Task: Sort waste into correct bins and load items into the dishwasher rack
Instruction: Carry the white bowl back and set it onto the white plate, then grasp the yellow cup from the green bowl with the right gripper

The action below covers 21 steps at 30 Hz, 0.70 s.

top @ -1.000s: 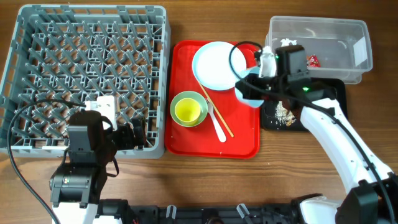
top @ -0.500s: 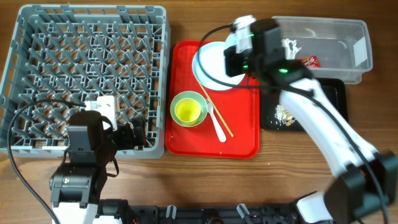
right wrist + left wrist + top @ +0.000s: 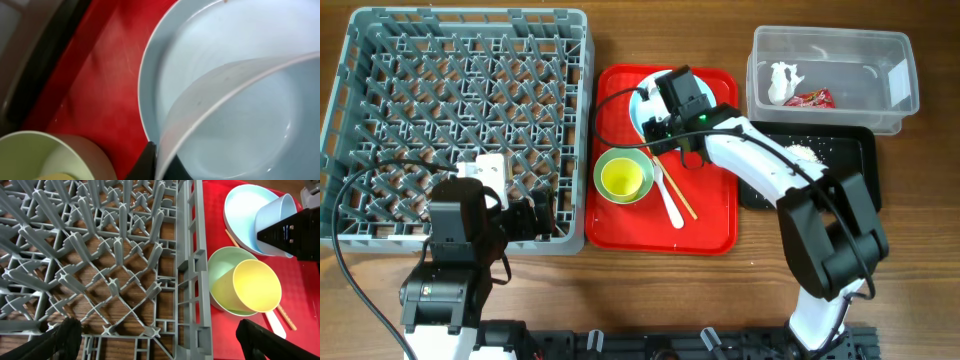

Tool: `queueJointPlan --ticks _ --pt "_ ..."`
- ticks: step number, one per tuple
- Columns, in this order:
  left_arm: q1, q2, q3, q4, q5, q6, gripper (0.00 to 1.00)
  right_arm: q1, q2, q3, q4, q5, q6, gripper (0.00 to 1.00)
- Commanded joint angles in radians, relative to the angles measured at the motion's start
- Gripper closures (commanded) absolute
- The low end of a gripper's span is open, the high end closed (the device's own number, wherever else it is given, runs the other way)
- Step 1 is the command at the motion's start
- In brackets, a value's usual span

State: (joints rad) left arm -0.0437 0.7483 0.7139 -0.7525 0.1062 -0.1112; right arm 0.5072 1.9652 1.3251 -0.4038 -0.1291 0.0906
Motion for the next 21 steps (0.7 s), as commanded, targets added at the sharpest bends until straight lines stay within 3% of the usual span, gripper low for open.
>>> queueJointPlan --ticks 1,6,9,15,21 --pt "0.003 -0.001 0.021 0.003 0.016 -0.009 0.0 0.002 0.02 0.008 -0.033 0.017 -0.01 0.74" --pt "0.003 -0.001 0.021 0.003 0.016 -0.009 0.0 0.002 -0.032 0.031 -0.109 0.016 -0.009 0.58" --pt "0.003 -0.001 0.021 0.003 0.016 -0.009 0.0 0.002 -0.096 0.073 -0.19 -0.003 -0.008 0.53" --pt "0.003 -0.001 0.021 0.003 0.016 -0.009 0.0 0.005 -0.204 0.139 -0.294 -0.167 0.052 0.51" --pt "0.003 -0.001 0.021 0.003 0.016 -0.009 0.0 0.041 -0.171 0.135 -0.4 -0.228 0.097 0.49"
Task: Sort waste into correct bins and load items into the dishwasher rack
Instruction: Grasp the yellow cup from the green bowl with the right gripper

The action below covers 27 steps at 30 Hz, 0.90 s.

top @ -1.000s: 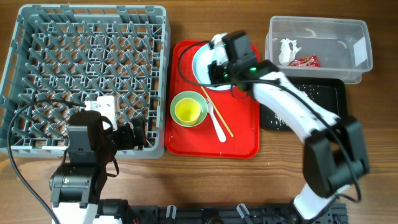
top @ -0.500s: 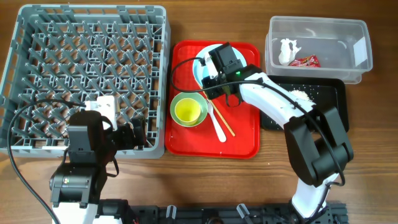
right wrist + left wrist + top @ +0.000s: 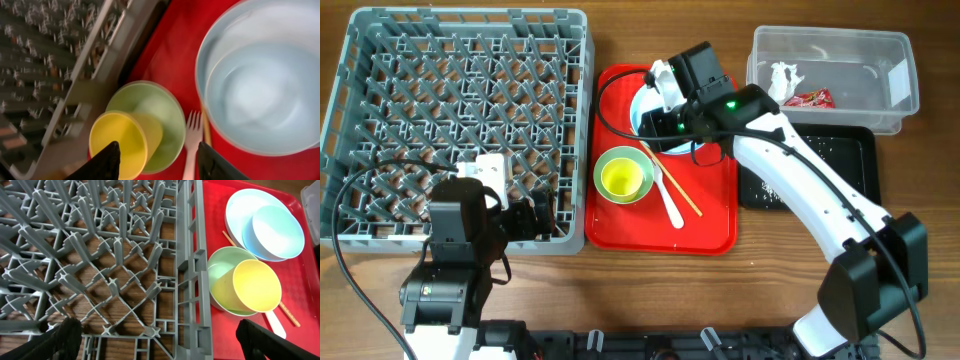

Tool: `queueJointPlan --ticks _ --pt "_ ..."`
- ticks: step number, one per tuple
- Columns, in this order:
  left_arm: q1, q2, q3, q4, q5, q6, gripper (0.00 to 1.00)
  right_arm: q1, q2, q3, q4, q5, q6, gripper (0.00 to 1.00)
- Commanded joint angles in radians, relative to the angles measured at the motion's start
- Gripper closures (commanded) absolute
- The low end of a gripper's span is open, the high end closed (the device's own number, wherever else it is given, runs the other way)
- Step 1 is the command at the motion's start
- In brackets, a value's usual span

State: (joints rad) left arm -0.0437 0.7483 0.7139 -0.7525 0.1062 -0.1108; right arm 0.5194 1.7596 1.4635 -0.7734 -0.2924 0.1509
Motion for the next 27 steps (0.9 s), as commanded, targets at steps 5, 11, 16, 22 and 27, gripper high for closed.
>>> queueJointPlan --ticks 5,11,16,22,27 --pt "0.003 -0.001 0.021 0.003 0.016 -0.01 0.0 0.085 0.115 -0.006 -0.061 -0.011 0.095 0.49" --pt "0.003 -0.001 0.021 -0.001 0.016 -0.009 0.0 0.102 0.223 -0.006 -0.054 0.007 0.178 0.55" --pt "0.003 -0.001 0.021 -0.001 0.016 -0.01 0.0 0.102 0.253 -0.005 -0.047 0.004 0.193 0.77" --pt "0.003 -0.001 0.021 0.0 0.026 -0.01 0.0 0.07 0.212 0.061 -0.089 0.004 0.196 0.96" --pt "0.003 -0.001 0.021 0.037 0.191 -0.01 0.0 0.0 0.096 0.13 -0.13 0.003 0.189 0.96"
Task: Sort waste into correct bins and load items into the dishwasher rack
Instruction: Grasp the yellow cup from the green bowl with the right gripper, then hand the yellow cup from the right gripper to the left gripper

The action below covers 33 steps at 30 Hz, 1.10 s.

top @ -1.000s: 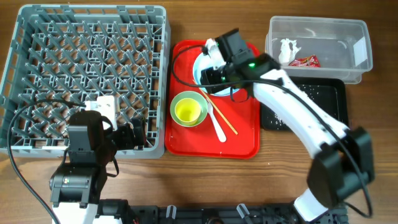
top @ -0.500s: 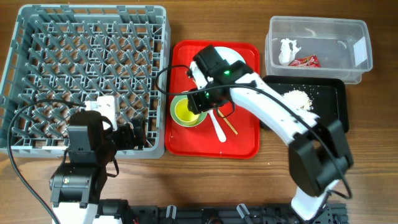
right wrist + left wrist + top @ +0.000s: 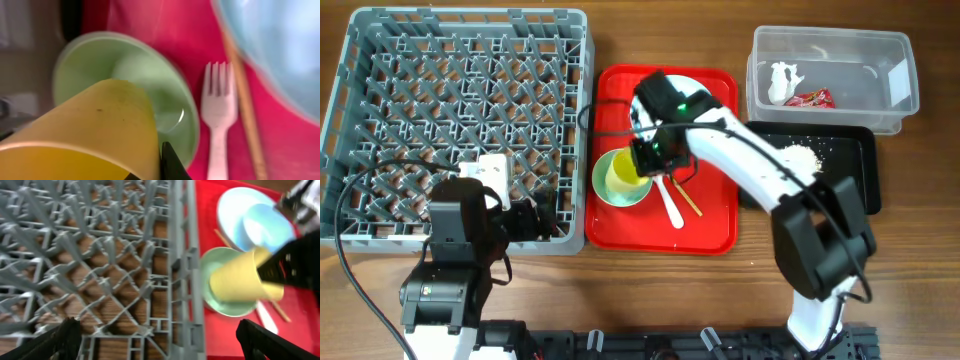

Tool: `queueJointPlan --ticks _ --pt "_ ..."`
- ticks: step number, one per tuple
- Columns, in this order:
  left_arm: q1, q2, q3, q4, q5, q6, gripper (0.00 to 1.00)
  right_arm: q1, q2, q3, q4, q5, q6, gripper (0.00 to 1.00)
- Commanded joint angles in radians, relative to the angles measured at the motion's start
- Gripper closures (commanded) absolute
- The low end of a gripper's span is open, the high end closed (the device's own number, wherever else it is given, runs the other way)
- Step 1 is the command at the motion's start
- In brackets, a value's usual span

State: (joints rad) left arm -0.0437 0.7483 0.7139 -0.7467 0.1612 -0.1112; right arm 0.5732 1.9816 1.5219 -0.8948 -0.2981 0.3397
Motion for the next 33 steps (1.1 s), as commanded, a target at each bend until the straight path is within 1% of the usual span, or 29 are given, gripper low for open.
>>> queueJointPlan --ticks 1,3,4,6,9,11,13,14,16,21,28,33 --pt "0.003 -0.001 0.021 0.048 0.173 -0.01 0.0 -0.071 -0.154 0.08 -0.009 0.005 0.0 0.96" --pt "0.003 -0.001 0.021 0.094 0.265 -0.011 0.0 -0.117 -0.217 0.083 -0.005 0.001 0.0 0.96" --pt "0.003 0.002 0.021 0.125 0.308 -0.036 0.0 -0.134 -0.234 0.082 -0.006 0.001 -0.002 0.96" --pt "0.003 0.014 0.021 0.177 0.346 -0.106 0.0 -0.161 -0.251 0.082 -0.01 -0.007 -0.022 0.96" --pt "0.003 0.047 0.021 0.249 0.364 -0.206 0.0 -0.199 -0.25 0.081 -0.012 -0.147 -0.069 0.96" --pt "0.003 0.072 0.021 0.299 0.393 -0.248 0.0 -0.211 -0.248 0.079 -0.011 -0.262 -0.113 0.96" --pt "0.003 0.111 0.021 0.384 0.476 -0.28 0.0 -0.212 -0.248 0.079 -0.011 -0.355 -0.139 0.96" --pt "0.003 0.139 0.021 0.445 0.536 -0.294 0.0 -0.212 -0.248 0.079 -0.01 -0.435 -0.161 0.96" --pt "0.003 0.186 0.021 0.546 0.65 -0.295 0.0 -0.211 -0.248 0.079 -0.006 -0.545 -0.187 0.96" --pt "0.003 0.283 0.021 0.729 0.843 -0.346 0.0 -0.211 -0.248 0.079 -0.008 -0.742 -0.187 0.96" --pt "0.003 0.327 0.021 0.872 0.989 -0.346 0.0 -0.211 -0.248 0.079 -0.008 -0.93 -0.183 0.95" --pt "0.003 0.327 0.021 0.978 1.091 -0.347 0.0 -0.211 -0.248 0.079 -0.011 -0.953 -0.179 0.96"
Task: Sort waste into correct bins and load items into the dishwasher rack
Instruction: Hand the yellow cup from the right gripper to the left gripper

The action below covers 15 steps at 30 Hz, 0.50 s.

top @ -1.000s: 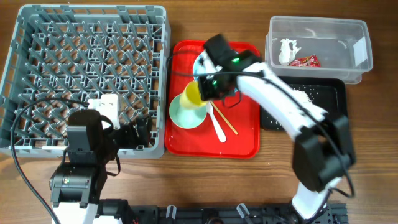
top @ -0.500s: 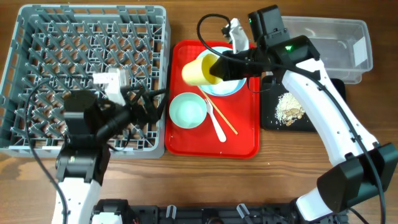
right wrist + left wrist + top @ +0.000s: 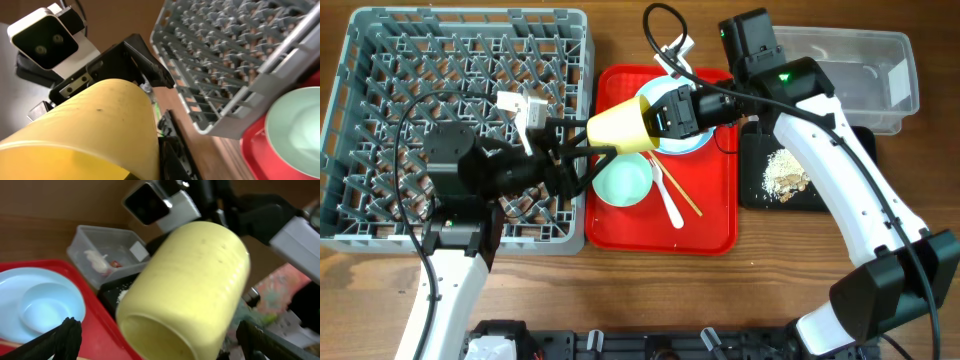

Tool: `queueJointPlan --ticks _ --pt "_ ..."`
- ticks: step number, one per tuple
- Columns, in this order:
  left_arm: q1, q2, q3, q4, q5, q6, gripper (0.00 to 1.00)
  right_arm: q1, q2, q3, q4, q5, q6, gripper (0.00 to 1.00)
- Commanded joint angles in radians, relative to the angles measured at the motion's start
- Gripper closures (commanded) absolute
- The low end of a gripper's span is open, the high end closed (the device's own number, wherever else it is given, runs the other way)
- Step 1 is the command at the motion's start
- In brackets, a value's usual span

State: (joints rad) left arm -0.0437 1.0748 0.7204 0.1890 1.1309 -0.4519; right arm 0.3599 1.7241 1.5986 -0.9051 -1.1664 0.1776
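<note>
A yellow cup hangs on its side above the left edge of the red tray, with my right gripper shut on its base end. In the right wrist view the cup fills the lower left beside my right gripper. The cup's mouth faces my left gripper, which is open and raised over the grey rack. Seen from the left wrist, the cup is close between the spread fingers. No contact with them shows.
On the tray sit an empty green bowl, a white fork, a chopstick and a blue plate partly under my right arm. A clear bin and a black tray with crumbs lie at the right.
The yellow cup was in the green bowl with my right gripper shut on it. Now it is held sideways in the air. My left arm has risen from the rack's near edge to the cup's mouth.
My right gripper was at the rim of a blue bowl tilted on the blue plate. Then it was open above the tray, with the blue bowl resting in the plate. Then it was shut on the yellow cup in the green bowl. Now the cup faces my open left gripper.
</note>
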Motion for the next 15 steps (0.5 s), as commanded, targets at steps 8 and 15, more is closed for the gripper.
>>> queueJointPlan --ticks 8,15 --pt "-0.02 0.0 0.014 0.126 0.145 -0.059 0.05 0.034 0.01 0.003 0.0 -0.084 -0.014 0.95" --pt "-0.062 0.0 0.014 0.181 0.145 -0.062 0.18 0.035 0.01 0.002 -0.002 -0.085 -0.009 0.95"
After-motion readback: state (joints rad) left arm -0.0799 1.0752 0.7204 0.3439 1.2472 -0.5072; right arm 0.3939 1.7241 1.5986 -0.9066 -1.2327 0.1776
